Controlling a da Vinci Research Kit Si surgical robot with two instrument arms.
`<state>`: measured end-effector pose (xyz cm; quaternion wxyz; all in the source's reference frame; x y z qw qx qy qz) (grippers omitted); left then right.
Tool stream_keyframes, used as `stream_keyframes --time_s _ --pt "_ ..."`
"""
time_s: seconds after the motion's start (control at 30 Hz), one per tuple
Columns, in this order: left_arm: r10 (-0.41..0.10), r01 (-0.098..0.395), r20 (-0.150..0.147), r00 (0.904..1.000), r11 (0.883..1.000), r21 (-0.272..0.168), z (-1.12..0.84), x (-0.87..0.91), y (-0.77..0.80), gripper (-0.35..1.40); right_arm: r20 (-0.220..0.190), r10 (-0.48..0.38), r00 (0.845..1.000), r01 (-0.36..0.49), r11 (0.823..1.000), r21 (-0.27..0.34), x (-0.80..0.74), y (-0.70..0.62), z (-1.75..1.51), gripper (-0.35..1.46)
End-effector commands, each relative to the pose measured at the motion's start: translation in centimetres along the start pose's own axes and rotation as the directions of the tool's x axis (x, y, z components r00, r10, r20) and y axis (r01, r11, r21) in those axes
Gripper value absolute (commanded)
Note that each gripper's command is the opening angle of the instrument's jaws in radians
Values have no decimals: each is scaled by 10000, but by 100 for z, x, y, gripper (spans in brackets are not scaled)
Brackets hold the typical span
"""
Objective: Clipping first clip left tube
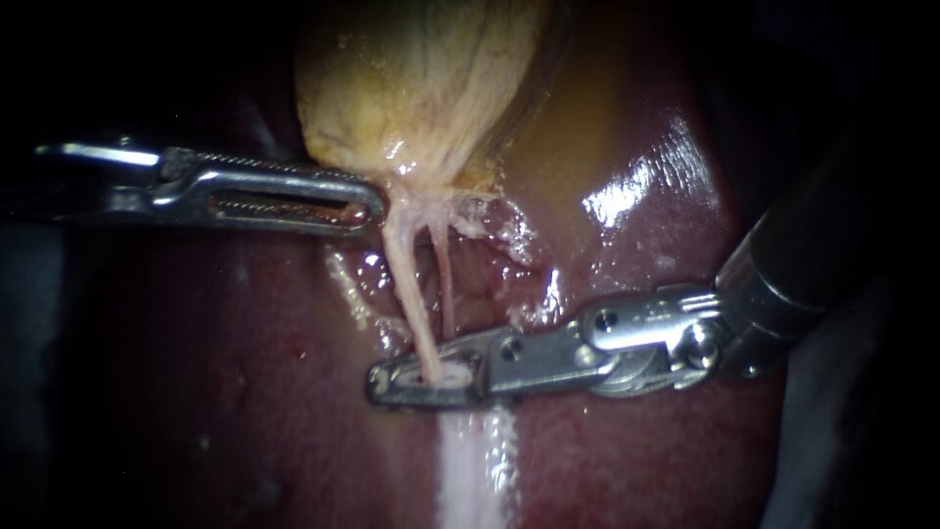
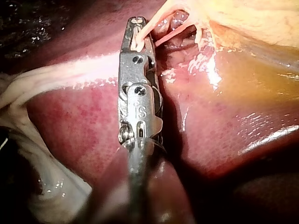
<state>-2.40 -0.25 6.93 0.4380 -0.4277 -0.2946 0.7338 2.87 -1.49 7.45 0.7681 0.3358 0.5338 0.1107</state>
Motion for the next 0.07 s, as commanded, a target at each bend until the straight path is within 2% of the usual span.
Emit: stream_keyframes --time_s 0.03,0.07 --pt "0 0 0 10000 10000 -2 0 0 0 -35 1 -2 10000 2 10000 -2 0 0 0 -35" --pt "0 0 0 10000 10000 -2 0 0 0 -35 -1 56 10000 -56 10000 -2 0 0 0 -35"
